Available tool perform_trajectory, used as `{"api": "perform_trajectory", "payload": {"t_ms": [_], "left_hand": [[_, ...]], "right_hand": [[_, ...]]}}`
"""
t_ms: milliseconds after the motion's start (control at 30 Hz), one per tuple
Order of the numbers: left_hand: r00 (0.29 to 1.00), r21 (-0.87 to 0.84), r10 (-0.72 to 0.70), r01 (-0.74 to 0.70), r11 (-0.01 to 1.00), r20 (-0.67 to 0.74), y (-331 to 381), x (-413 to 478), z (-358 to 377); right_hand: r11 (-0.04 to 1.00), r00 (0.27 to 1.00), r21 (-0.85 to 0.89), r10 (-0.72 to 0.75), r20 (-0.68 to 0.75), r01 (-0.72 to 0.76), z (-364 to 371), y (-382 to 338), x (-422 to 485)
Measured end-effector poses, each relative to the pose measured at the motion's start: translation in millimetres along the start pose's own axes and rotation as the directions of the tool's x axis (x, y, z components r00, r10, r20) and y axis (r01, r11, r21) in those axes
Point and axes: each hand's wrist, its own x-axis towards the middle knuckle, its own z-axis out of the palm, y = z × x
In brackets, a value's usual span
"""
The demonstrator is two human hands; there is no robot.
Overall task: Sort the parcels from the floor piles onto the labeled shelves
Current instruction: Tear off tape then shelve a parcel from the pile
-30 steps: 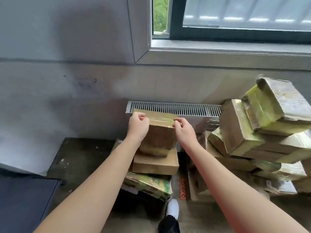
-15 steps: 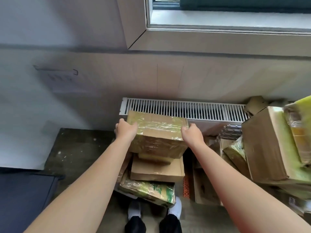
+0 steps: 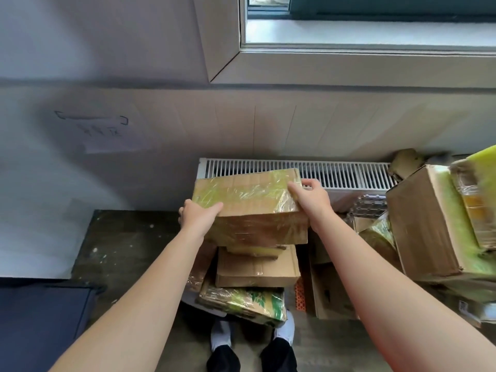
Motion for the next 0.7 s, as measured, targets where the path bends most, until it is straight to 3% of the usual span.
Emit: {"api": "perform_trajectory", "payload": {"t_ms": [100, 300, 433, 600, 700], "left_hand": [[1.0, -0.09, 0.01, -0.011, 0.996, -0.012, 1, -5, -11], [0.996, -0.255, -0.007, 0.029, 0.966, 0.087, 11, -8, -42], [0.99, -0.364, -0.029, 0.079, 0.928, 0.139, 20, -9, -58], [0.958, -0.41, -0.182, 0.26, 0.874, 0.22, 18, -8, -76], [0.953, -0.507, -0.209, 0.295, 0.81, 0.22, 4, -1, -78]], "right_hand": [[0.999, 0.996, 0.03, -0.021, 0.082, 0.019, -1, -17, -16], [0.976, 0.989, -0.161, -0.147, 0.019, 0.148, -4, -36, -25], [0.97, 0.977, -0.155, -0.2, -0.081, 0.186, 4, -46, -37], [0.964, 0.966, -0.104, -0.253, -0.062, 0.246, 12, -58, -54], [0.961, 0.956, -0.057, -0.274, -0.108, 0.269, 15, -55, -55]]}}
